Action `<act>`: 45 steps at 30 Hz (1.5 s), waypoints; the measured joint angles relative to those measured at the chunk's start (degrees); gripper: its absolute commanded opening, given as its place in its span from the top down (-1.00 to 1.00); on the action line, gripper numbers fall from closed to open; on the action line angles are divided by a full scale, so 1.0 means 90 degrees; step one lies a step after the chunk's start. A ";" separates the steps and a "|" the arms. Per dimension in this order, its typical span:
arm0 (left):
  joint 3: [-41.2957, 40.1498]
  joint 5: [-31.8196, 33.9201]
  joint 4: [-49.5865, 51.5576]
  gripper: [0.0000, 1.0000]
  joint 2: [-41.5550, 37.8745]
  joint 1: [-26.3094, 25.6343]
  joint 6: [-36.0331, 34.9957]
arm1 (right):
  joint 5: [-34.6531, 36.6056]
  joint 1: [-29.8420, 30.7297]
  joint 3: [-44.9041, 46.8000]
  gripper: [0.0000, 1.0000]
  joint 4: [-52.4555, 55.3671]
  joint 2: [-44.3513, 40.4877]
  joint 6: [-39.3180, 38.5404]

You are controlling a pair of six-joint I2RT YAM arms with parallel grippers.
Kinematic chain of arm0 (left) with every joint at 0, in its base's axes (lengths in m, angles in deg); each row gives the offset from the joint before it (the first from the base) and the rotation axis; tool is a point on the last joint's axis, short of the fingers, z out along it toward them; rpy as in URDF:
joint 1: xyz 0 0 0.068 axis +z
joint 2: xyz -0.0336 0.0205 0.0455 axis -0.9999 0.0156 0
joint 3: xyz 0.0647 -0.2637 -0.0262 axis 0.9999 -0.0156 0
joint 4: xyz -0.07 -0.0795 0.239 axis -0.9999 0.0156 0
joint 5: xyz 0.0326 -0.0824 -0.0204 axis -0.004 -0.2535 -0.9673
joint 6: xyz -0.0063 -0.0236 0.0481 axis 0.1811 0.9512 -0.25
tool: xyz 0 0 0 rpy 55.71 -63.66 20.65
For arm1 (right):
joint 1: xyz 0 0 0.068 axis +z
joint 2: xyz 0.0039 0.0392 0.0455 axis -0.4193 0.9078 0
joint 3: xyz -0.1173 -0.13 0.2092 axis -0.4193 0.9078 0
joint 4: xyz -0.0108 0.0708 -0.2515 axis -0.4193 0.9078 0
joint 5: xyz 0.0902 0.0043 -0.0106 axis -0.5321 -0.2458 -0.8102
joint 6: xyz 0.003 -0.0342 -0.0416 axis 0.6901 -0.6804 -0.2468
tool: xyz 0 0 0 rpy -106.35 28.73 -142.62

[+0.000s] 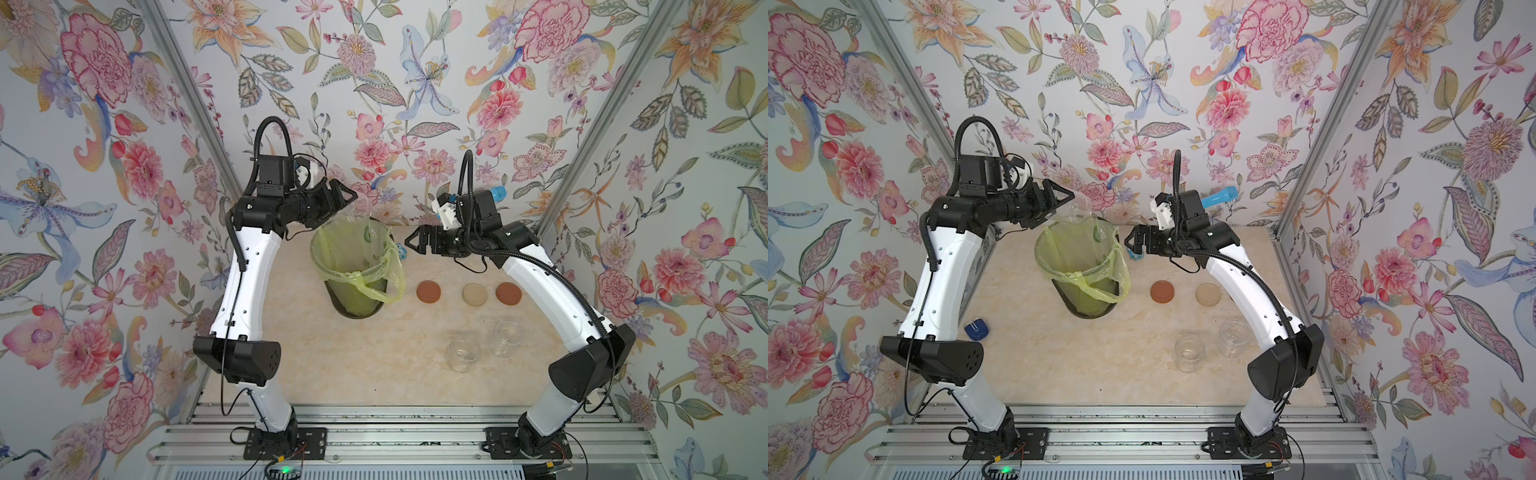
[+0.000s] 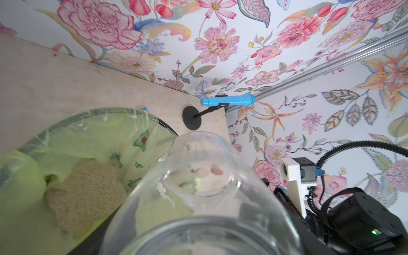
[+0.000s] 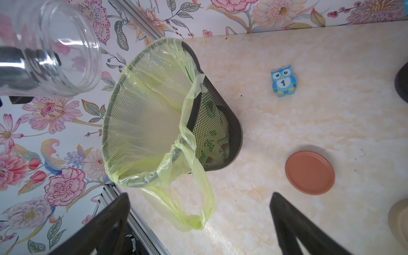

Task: Empty moldy rice from jars
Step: Pour the moldy rice from the jar into the trash bin.

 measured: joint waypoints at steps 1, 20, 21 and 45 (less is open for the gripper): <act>0.0403 0.0231 0.0335 1.00 0.0192 -0.0080 -0.0209 | -0.0002 0.0000 0.0007 -0.99 -0.0002 0.0000 0.0000; -0.0056 0.3089 0.2232 1.00 0.0568 -0.1311 -0.1515 | 0.0005 0.0000 0.0148 -0.99 -0.0002 -0.0104 0.0005; -0.0024 0.3147 0.2227 1.00 0.0568 -0.1311 -0.1547 | 0.0005 0.0000 0.0148 -0.99 -0.0002 -0.0104 0.0007; -0.1773 0.6943 -0.0051 1.00 -0.0772 -0.2832 -0.3016 | 0.0024 0.0002 0.0189 -0.99 -0.0005 -0.0112 0.0121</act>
